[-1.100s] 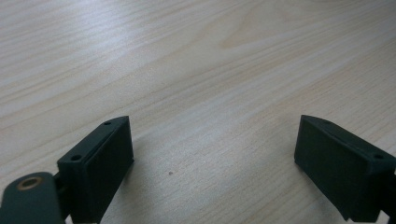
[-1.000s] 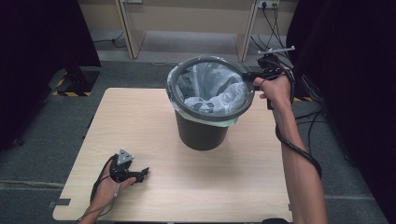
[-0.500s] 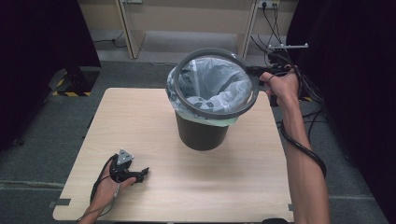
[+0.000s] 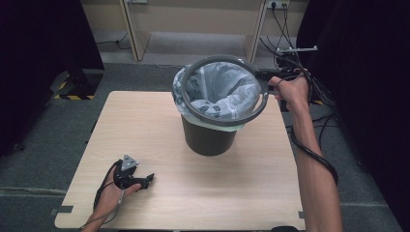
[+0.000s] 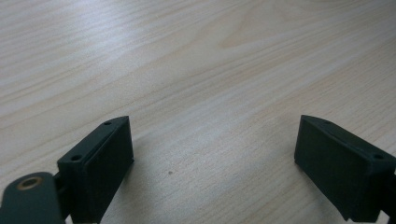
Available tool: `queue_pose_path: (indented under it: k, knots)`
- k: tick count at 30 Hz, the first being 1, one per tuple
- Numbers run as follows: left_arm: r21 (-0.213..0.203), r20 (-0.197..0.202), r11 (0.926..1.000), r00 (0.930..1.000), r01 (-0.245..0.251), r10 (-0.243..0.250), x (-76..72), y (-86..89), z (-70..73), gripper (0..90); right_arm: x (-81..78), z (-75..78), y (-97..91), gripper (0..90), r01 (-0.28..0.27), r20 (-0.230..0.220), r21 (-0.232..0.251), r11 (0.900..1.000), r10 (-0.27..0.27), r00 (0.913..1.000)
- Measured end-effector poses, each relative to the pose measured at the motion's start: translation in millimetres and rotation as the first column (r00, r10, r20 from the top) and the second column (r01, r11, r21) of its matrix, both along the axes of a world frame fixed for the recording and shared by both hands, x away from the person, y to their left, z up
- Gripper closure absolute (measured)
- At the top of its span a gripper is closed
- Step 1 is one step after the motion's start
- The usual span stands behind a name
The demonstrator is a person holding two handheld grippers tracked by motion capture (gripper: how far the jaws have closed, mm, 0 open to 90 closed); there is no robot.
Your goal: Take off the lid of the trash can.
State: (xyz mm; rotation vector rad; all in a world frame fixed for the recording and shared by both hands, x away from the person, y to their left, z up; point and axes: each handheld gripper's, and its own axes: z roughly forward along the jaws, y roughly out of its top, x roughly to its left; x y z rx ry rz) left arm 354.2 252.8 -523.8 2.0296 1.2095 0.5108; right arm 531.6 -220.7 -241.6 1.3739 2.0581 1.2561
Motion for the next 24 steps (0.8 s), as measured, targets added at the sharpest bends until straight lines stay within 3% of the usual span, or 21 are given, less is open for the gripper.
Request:
queue_pose_path:
  k: [3,6,10,14,18,20,24]
  knots:
    - [-0.001,0.001,1.0,1.0,0.001,-0.001,0.0,0.0,-0.1,10.9,4.8,-4.4,11.4,77.7,0.016,-0.005,-0.045,0.9988,-0.017,0.9998]
    - [0.0,0.001,1.0,1.0,0.002,-0.002,-0.2,0.2,0.0,10.9,8.3,-10.2,19.3,76.9,0.015,-0.02,-0.052,0.9985,-0.016,0.9997]
    - [0.0,0.0,1.0,1.0,0.003,-0.003,-0.3,0.3,0.0,10.9,7.9,-9.1,17.7,68.0,0.032,-0.028,-0.034,0.9989,-0.033,0.9991]
    - [0.001,-0.001,1.0,1.0,0.003,-0.003,-0.3,0.3,0.1,10.8,0.7,-3.9,12.2,63.6,0.024,-0.025,-0.068,0.9974,-0.026,0.9994]
    - [0.0,0.0,1.0,1.0,0.003,-0.003,-0.3,0.2,0.0,10.8,-5.2,-6.6,10.5,67.5,-0.012,-0.055,-0.086,0.9963,0.007,0.9985]
    - [0.0,0.0,1.0,1.0,0.003,-0.003,-0.3,0.2,0.0,10.8,-4.6,-8.9,9.7,72.1,-0.02,-0.063,-0.064,0.9977,0.016,0.9979]
    - [0.0,0.0,1.0,1.0,0.002,-0.002,-0.3,0.2,0.0,10.8,-3.2,-8.5,9.5,77.9,0.004,-0.054,-0.075,0.9972,-0.008,0.9985]
